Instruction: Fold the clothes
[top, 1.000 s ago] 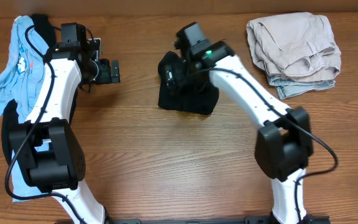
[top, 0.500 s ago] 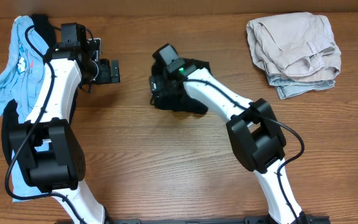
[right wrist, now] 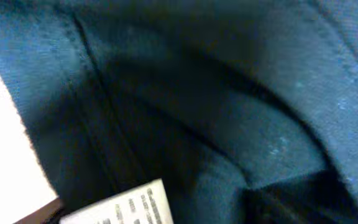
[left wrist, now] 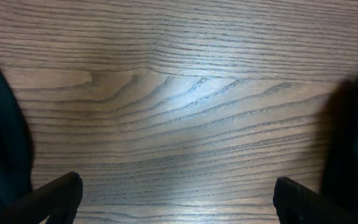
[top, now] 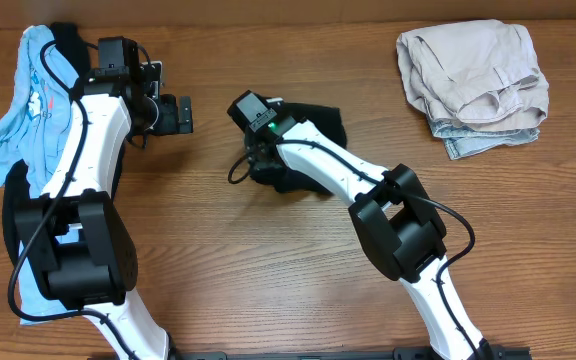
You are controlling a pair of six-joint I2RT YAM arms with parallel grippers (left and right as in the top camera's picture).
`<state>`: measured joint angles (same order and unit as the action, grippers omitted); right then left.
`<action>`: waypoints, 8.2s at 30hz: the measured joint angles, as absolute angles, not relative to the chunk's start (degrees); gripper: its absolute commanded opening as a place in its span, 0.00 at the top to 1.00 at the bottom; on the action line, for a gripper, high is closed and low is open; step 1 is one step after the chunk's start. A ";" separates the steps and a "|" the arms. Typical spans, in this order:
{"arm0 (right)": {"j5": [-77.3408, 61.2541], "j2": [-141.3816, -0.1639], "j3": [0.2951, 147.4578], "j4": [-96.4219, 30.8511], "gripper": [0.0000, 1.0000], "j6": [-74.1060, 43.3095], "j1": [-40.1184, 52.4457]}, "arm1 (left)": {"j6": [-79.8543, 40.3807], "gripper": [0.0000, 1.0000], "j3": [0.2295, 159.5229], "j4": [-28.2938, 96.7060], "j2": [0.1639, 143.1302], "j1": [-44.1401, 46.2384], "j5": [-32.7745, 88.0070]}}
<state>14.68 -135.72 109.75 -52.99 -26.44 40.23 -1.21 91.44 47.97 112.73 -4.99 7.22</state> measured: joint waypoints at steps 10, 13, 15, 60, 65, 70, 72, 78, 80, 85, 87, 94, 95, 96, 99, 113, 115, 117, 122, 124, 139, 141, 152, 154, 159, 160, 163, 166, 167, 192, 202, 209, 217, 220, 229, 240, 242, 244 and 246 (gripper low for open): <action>12.27 -136.94 115.92 -73.06 0.02 -23.31 34.87 | -1.19 0.00 91.44 48.01 112.73 -4.99 7.22; 9.91 -138.54 121.80 -78.83 0.00 -23.05 33.28 | -1.21 0.00 91.44 47.99 112.73 -4.99 7.20; 8.60 -139.02 127.00 -82.32 0.00 -22.87 32.77 | -1.21 0.00 91.44 48.01 112.73 -4.99 7.22; 13.78 -139.15 122.98 -80.25 0.96 -31.66 32.95 | -1.21 0.00 91.44 48.23 112.73 -4.99 7.22; 13.93 -137.84 135.37 -87.90 0.96 -26.72 27.97 | -1.21 0.00 91.44 48.23 112.75 -4.99 7.22; 14.02 -133.12 147.30 -93.32 0.96 -22.09 22.92 | -1.21 0.00 91.44 48.18 112.73 -4.99 7.20; 14.37 -131.09 150.78 -94.80 0.96 -21.12 20.97 | -1.21 0.00 91.44 48.21 112.73 -4.99 7.20; 15.97 -127.61 156.68 -94.98 0.96 -16.80 14.68 | -1.21 0.00 91.44 48.18 112.73 -4.99 7.20; 18.41 -127.42 157.21 -93.93 0.96 -13.54 12.84 | -1.21 0.00 91.44 48.10 112.73 -4.99 7.20; 27.86 -127.44 157.16 -89.27 0.96 -6.17 10.87 | -1.21 0.00 91.44 47.79 112.73 -4.99 7.22; 30.28 -127.44 157.14 -86.02 0.96 -2.87 10.26 | -1.21 0.00 91.44 47.75 112.73 -4.99 7.20; 32.93 -127.48 156.90 -78.37 0.96 10.48 5.26 | -1.21 0.00 91.44 47.81 112.73 -4.99 7.22; 32.88 -127.55 156.73 -77.89 0.96 11.99 4.29 | -1.21 0.00 91.44 47.77 112.73 -4.99 7.22; 32.75 -127.57 156.42 -77.19 0.96 13.52 3.22 | -1.21 0.00 91.44 47.79 112.73 -4.99 7.20; 31.31 -127.61 154.17 -74.50 0.96 17.39 -0.19 | -1.21 0.00 91.44 47.64 112.73 -4.99 7.20; 19.81 -128.33 137.69 -60.01 0.96 27.79 -9.19 | -1.21 0.00 91.44 45.17 112.73 -4.99 7.22; 18.98 -128.33 135.02 -58.08 0.96 28.53 -8.99 | -1.21 0.00 91.44 44.95 112.73 -4.99 7.22; 18.17 -128.33 132.57 -56.84 0.96 29.02 -8.75 | -1.21 0.00 91.44 44.93 112.73 -4.99 7.20; 15.70 -128.33 126.30 -54.52 0.96 29.85 -7.33 | -1.21 0.00 91.44 44.77 112.73 -4.99 7.20; 13.17 -128.40 124.79 -54.59 0.84 29.65 -6.42 | -1.21 0.00 91.44 44.66 112.73 -4.99 7.22; 2.09 -128.42 126.08 -59.86 0.00 11.90 1.08 | -1.21 0.00 91.44 43.70 112.73 -4.99 7.22; 1.65 -127.66 127.87 -59.81 0.00 8.95 1.10 | -1.21 0.00 91.44 43.48 112.73 -4.99 7.20; 0.62 -119.81 132.81 -50.43 0.00 2.74 -8.21 | -1.21 0.00 91.44 43.40 112.73 -4.99 7.20; 0.51 -121.05 132.81 -50.37 0.00 2.59 -10.02 | -1.21 0.00 91.44 43.38 112.73 -4.99 7.20; -1.74 -129.86 132.77 -50.19 0.00 2.35 -12.36 | -1.21 0.00 91.44 43.40 112.73 -4.97 7.20; -2.66 -132.77 132.68 -50.65 0.00 2.31 -12.38 | -1.21 0.00 91.44 43.40 112.75 -4.99 7.20; -5.26 -139.92 132.68 -52.31 0.00 2.24 -12.27 | -1.21 0.00 91.44 43.40 112.73 -4.99 7.20; -6.44 -145.10 133.19 -52.05 0.00 2.76 -11.97 | -1.21 0.00 91.44 43.40 112.73 -4.99 7.22; -6.61 -145.36 133.91 -52.77 0.00 2.74 -11.92 | -1.21 0.00 91.44 43.38 112.73 -4.99 7.22; -10.57 -124.05 164.11 -86.98 0.00 -1.48 -11.14 | -1.21 0.00 91.44 43.29 112.73 -4.99 7.22; -11.73 -90.80 171.43 -91.33 0.00 -1.74 -11.05 | -1.21 0.00 91.44 43.27 112.73 -4.99 7.20; -11.75 -86.39 169.88 -92.88 0.00 -1.76 -11.05 | -1.21 0.00 91.44 43.27 112.73 -4.99 7.20; -11.35 -81.34 169.82 -97.08 0.00 -1.72 -11.03 | -1.21 0.00 91.44 43.27 112.73 -4.99 7.22; -11.77 -79.94 168.05 -97.12 0.00 -1.69 -10.81 | -1.21 0.00 91.44 43.27 112.73 -4.99 7.20; -11.84 -72.38 146.91 -91.77 0.00 -1.74 -7.29 | -1.21 0.00 91.44 43.27 112.73 -4.99 7.20; -15.38 -45.76 89.08 -52.53 0.00 -1.74 -7.03 | -1.23 0.00 91.44 43.29 112.73 -4.99 7.20; -16.58 -41.12 77.34 -44.56 0.00 -1.61 -7.03 | -1.28 0.00 91.44 43.29 112.73 -4.99 7.22; -18.15 -37.12 66.19 -37.26 0.00 -1.74 -7.03 | -1.37 0.00 91.44 43.29 112.73 -4.99 7.20; -19.79 -33.28 55.27 -30.06 0.00 -1.69 -6.94 | -1.37 0.00 91.44 43.27 112.73 -4.99 7.20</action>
<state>-19.79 -33.28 55.27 -30.06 -1.69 -6.94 -1.37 91.44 43.27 112.73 -4.99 7.20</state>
